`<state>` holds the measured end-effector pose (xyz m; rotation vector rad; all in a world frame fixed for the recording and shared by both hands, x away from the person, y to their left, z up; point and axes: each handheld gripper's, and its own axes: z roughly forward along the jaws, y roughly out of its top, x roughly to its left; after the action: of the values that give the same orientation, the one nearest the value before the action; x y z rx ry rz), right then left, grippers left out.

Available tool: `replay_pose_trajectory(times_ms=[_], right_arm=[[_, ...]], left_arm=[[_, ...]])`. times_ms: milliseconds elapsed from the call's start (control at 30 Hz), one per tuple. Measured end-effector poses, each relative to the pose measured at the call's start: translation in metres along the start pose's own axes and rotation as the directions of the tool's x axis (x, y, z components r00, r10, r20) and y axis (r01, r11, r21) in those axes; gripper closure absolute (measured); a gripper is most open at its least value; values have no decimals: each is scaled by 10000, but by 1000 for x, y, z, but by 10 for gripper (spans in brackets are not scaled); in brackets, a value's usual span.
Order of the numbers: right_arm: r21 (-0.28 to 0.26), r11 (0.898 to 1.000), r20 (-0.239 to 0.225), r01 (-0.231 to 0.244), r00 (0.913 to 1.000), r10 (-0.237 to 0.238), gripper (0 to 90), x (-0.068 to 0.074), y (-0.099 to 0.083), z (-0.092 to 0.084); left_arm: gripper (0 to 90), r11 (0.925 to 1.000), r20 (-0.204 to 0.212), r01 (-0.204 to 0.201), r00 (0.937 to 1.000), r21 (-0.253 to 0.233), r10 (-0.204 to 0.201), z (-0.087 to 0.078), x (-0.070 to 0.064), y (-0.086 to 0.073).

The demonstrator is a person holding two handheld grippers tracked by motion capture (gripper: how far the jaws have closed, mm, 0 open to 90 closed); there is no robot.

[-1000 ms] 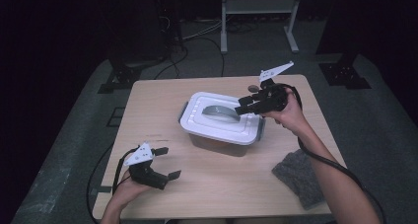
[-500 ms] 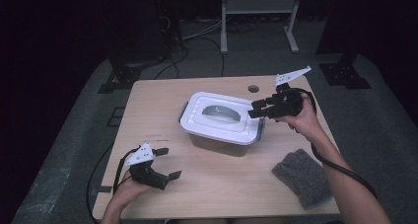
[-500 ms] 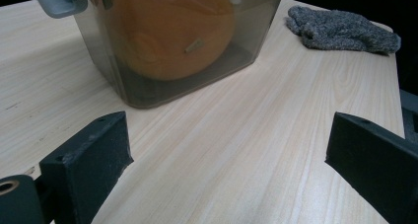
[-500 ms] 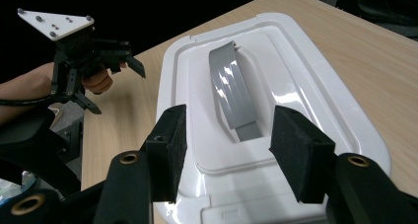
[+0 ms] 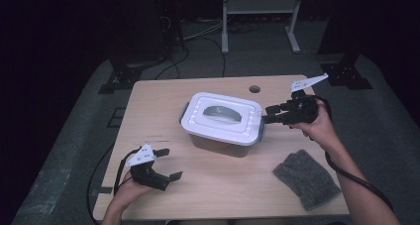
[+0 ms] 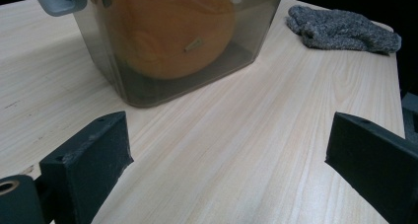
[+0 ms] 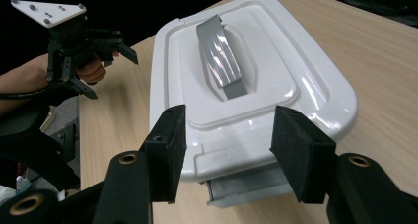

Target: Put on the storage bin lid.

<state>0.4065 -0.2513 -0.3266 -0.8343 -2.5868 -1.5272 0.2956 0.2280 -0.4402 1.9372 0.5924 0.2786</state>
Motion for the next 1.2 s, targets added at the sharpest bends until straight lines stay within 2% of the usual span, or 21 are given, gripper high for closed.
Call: replay_pose_trajectory(times_ms=[533,833,1200], right_arm=[[-79,9983,211,-582,9981,583,456,-8,-37,-21],[-124,9967,275,-800,9964,803,456,-10,-53,-26],[67,9936,346,-1127,9931,1124,455,-14,-73,-26]], left_arm=[[26,10000,-35,47,10000,52,-47,1,0,-1],[26,10000,-50,40,10000,62,-40,1,0,-1],[26,9999,-50,85,10000,58,-84,0,0,-1]])
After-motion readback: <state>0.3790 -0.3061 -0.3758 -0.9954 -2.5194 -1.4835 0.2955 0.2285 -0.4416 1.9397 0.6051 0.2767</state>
